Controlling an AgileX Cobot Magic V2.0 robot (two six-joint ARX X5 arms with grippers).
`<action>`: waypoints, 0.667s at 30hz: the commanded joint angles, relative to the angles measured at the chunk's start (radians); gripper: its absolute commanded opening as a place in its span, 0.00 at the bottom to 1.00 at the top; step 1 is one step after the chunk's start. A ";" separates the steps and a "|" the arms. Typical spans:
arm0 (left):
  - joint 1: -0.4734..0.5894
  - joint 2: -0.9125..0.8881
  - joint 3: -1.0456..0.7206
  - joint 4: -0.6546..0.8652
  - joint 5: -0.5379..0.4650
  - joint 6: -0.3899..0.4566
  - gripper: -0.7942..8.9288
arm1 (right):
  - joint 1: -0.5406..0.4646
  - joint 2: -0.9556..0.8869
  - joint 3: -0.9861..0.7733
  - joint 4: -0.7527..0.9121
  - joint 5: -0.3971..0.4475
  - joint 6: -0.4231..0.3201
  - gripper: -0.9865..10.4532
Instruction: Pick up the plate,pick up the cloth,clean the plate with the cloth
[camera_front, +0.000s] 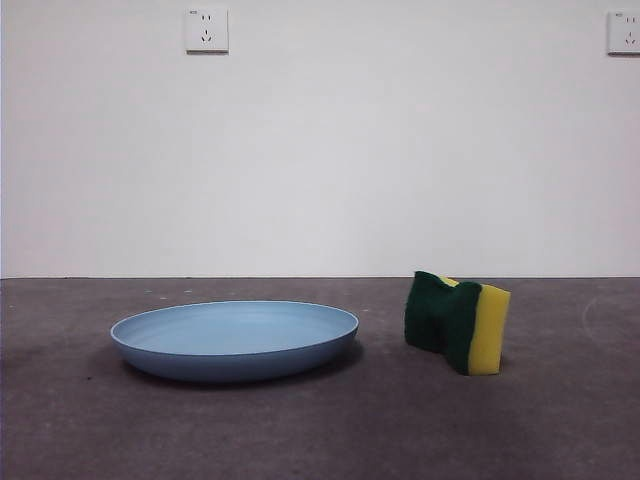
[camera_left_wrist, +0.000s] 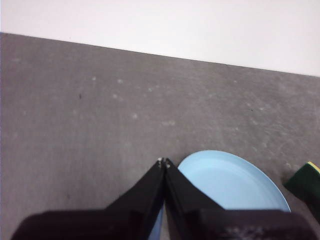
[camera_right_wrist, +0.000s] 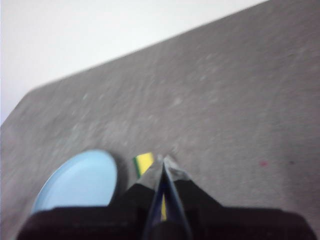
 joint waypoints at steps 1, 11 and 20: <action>0.002 0.093 0.064 0.001 0.009 0.044 0.08 | 0.002 0.109 0.098 -0.069 -0.060 -0.078 0.08; -0.008 0.365 0.169 -0.064 0.262 0.043 0.25 | 0.022 0.346 0.216 -0.169 -0.155 -0.179 0.30; -0.053 0.620 0.203 -0.042 0.254 0.051 0.50 | 0.030 0.380 0.216 -0.168 -0.155 -0.178 0.52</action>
